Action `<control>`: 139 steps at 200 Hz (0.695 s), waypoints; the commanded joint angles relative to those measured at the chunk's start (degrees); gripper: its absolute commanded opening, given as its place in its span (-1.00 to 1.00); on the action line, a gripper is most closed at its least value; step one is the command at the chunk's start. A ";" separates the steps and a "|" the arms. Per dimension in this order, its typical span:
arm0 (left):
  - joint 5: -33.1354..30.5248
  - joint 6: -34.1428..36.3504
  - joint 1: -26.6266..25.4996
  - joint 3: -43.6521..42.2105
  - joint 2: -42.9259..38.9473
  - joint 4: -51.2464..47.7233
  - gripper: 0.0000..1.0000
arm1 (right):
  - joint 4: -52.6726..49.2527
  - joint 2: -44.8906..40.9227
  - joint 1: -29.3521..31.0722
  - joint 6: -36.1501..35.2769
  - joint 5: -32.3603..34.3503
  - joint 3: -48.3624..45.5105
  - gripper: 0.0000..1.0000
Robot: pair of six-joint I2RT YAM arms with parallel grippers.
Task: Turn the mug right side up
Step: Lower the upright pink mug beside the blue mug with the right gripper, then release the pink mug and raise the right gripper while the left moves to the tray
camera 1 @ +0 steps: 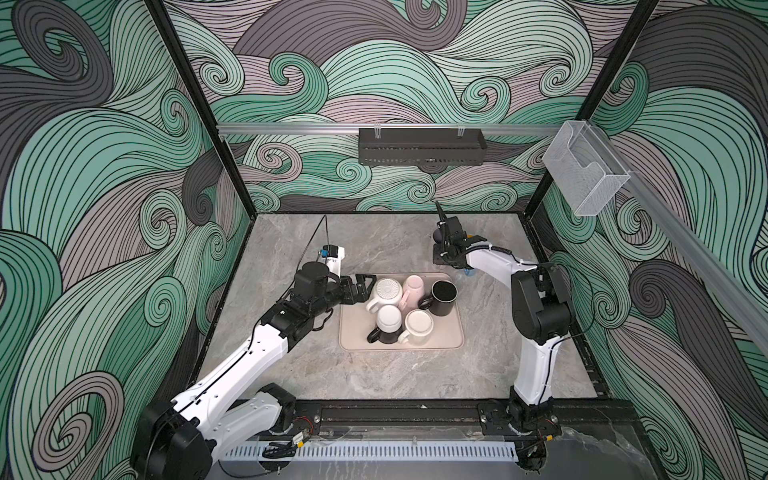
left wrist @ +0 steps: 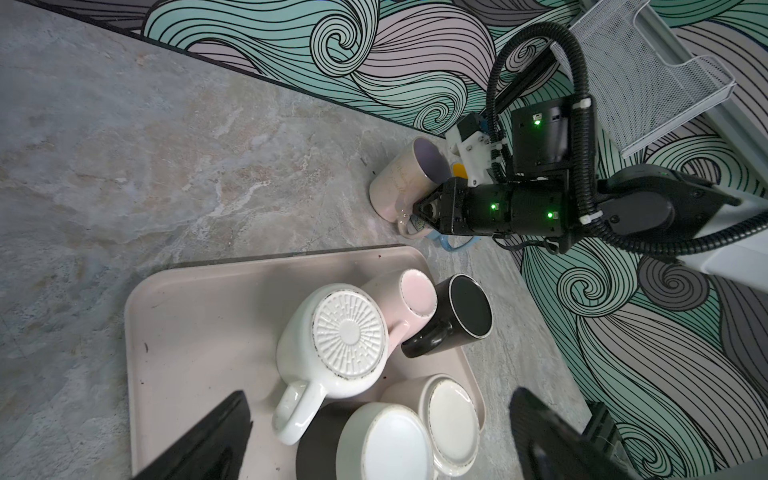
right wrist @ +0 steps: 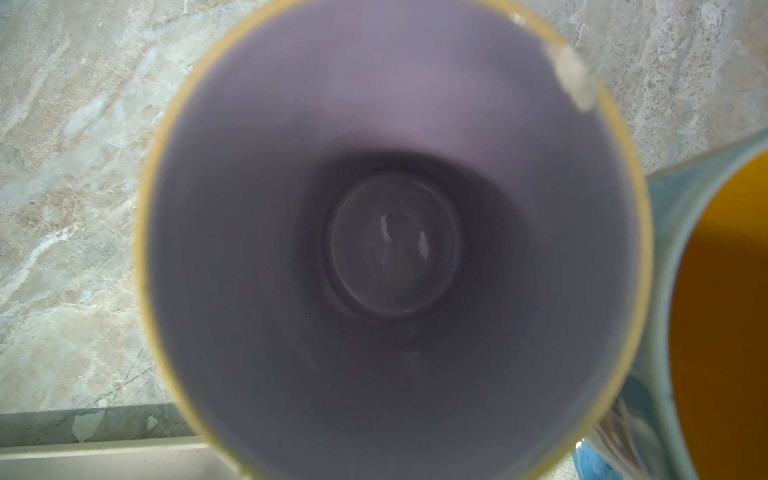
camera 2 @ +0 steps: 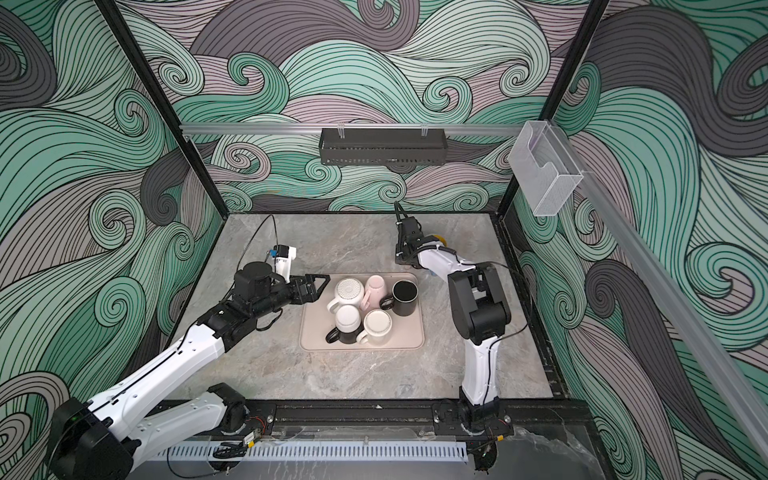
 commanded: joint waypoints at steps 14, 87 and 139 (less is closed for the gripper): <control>1.21 -0.33 0.17 0.17 1.03 0.69 0.96 | 0.53 -3.59 -0.21 0.08 -0.03 -1.41 -0.41; 2.26 -0.69 0.21 0.06 2.78 1.06 0.95 | 0.28 -7.61 -0.28 0.06 0.78 -2.43 -0.28; 2.27 -0.43 0.20 -0.28 3.77 1.31 0.93 | 0.05 -14.01 -0.26 0.15 1.06 -4.74 -0.25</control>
